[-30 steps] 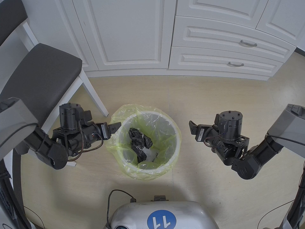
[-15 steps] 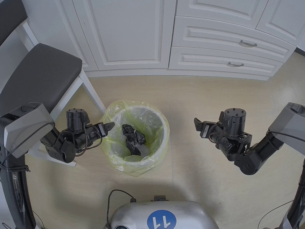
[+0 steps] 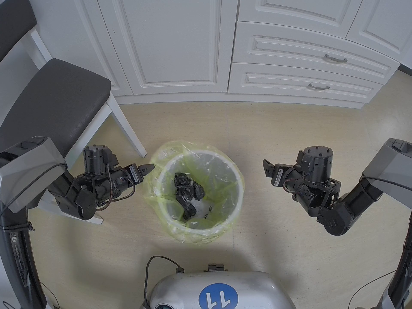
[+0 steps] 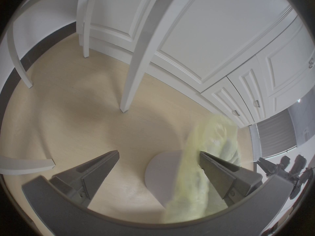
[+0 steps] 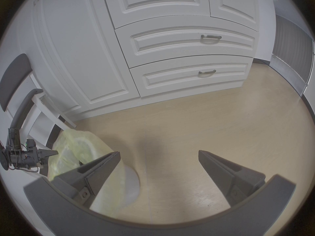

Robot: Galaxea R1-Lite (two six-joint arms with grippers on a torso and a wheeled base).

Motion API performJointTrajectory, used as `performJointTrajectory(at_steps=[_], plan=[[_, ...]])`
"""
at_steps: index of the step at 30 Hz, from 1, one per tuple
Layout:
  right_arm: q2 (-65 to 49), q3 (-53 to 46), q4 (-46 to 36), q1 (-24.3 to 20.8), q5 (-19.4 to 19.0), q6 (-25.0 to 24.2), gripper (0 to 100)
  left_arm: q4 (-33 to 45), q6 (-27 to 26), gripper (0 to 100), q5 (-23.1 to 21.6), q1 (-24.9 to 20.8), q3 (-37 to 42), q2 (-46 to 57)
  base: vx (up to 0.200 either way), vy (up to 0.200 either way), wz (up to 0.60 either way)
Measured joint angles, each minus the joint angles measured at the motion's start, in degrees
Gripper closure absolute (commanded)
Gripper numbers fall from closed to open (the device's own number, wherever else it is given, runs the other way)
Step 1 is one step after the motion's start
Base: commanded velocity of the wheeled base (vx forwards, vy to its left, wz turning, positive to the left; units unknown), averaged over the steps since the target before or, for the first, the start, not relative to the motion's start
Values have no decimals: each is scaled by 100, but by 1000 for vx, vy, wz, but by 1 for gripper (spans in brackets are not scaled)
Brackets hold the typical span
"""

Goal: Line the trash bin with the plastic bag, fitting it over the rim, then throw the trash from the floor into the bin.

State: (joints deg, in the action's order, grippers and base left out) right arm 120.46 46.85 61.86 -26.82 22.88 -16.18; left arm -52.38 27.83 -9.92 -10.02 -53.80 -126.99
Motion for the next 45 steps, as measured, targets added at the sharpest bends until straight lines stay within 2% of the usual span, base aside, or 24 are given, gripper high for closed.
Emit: performJointTrajectory(at_steps=[9, 15, 23, 30, 36, 45], plan=[[-12, -18, -2, 15, -4, 0, 0, 41, 2, 0, -167, -48, 187, 157, 0, 0, 0], [-12, -29, -2, 28, -4, 0, 0, 68, -6, 0, -217, -30, 132, -132, 0, 0, 0], [18, -55, -20, 33, -28, 12, 0, 82, -154, 0, -15, -91, -96, -746, 0, 0, 0], [79, -199, -5, -7, -156, 50, 0, 16, -251, 0, 104, -69, -55, -829, 0, 0, 0], [-91, -503, 55, -27, -165, 79, 0, -110, -558, 0, 260, -135, 422, -377, 0, 0, 0], [-1015, -1392, 440, 15, -197, 269, 0, -299, -1182, 0, 323, -386, 1447, 1153, 0, 0, 0]])
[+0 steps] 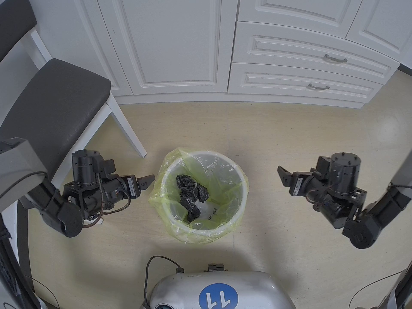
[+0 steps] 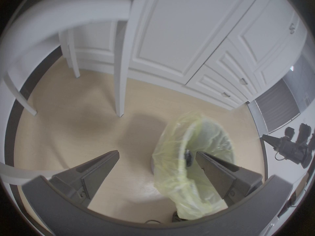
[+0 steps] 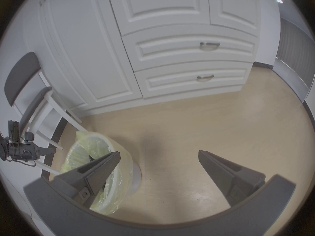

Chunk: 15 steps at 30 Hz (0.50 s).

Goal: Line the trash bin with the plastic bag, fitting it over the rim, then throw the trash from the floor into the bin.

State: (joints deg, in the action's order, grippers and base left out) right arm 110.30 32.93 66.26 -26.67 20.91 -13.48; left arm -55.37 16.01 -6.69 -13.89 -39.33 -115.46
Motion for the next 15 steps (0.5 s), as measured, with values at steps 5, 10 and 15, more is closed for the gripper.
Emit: performJointTrajectory(at_steps=[5, 10, 15], plan=[[-791, -503, 138, 107, 2, 308, 0, -68, -145, 0, 68, -185, 647, 859, 0, 0, 0], [-1543, -1002, 182, 149, 51, 679, 0, -229, -211, 0, 460, -500, 1356, 1664, 0, 0, 0], [-2311, -1424, 193, 157, 158, 958, 0, -418, -229, 0, 806, -953, 1954, 2458, 0, 0, 0]])
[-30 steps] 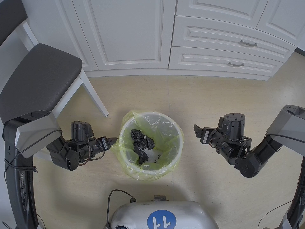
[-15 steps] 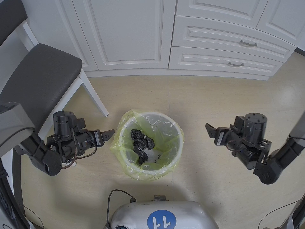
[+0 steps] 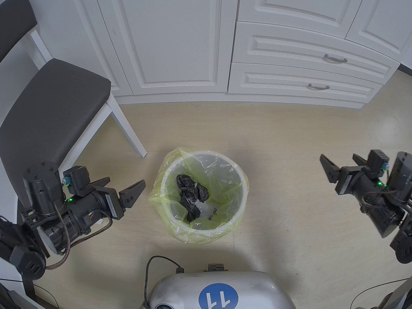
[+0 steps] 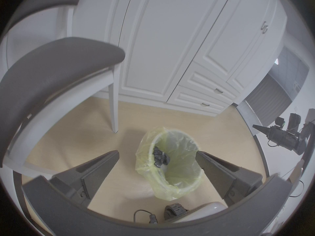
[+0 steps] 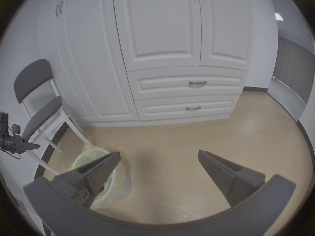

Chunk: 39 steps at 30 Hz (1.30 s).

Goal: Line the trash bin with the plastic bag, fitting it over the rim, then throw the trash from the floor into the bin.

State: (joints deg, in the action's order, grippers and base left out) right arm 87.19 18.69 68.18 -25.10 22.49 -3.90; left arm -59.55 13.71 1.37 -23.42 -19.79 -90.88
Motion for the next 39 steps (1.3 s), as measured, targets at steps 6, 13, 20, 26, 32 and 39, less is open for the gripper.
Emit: performJointTrajectory(at_steps=[6, 13, 20, 26, 32, 39], plan=[[-1189, -343, -33, 24, 386, 286, 0, -48, -17, 0, 288, -312, 380, 959, 0, 0, 0], [-2898, -560, -512, 341, 819, 731, 0, 251, -327, 0, 435, -157, 490, 2142, 0, 0, 0], [-4706, -695, -1520, 1191, 941, 909, 0, 1102, -551, 0, 508, 33, 523, 3608, 0, 0, 0], [-6312, -811, -3132, 1645, 975, 948, 0, 2115, -485, 0, 541, 311, 538, 4921, 0, 0, 0], [-7612, -1020, -3986, 2092, 1054, 839, 0, 3607, -327, 0, 552, 934, 518, 6459, 0, 0, 0], [-8336, -1534, -3855, 2376, 1443, 586, 0, 5274, -212, 0, 886, 1469, 533, 7892, 0, 0, 0]])
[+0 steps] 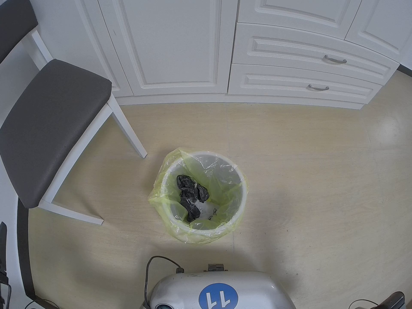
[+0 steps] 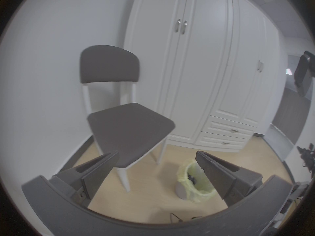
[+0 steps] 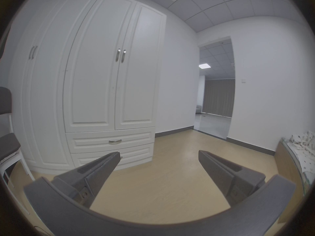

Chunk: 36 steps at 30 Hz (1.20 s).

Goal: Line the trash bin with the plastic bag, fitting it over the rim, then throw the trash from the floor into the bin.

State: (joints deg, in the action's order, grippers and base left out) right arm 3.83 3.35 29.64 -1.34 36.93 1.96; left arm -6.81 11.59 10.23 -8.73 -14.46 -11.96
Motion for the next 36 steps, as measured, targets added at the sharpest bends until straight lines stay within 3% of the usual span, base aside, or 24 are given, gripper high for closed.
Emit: performJointTrajectory(at_steps=[7, 16, 19, 22, 28, 36], plan=[[-246, -215, -547, 107, -176, -289, 0, -205, -352, 0, 635, 247, 655, 510, 0, 0, 0], [-312, -234, -853, 132, -942, -535, 0, -293, -917, 0, 674, 744, 975, 916, 0, 0, 0], [-317, -234, -690, 134, -1259, -491, 0, -196, -981, 0, 332, 824, 881, 1012, 0, 0, 0], [-319, -234, -534, 134, -1586, -335, 0, -169, -985, 0, -310, 859, 768, 1067, 0, 0, 0], [-319, -41, -321, 134, -2522, 194, 0, -156, -987, 0, -1261, 884, 366, 1112, 0, 0, 0], [-317, 933, -293, 134, -2886, 750, 0, -724, -1009, 0, -1581, 889, -63, 1130, 0, 0, 0]])
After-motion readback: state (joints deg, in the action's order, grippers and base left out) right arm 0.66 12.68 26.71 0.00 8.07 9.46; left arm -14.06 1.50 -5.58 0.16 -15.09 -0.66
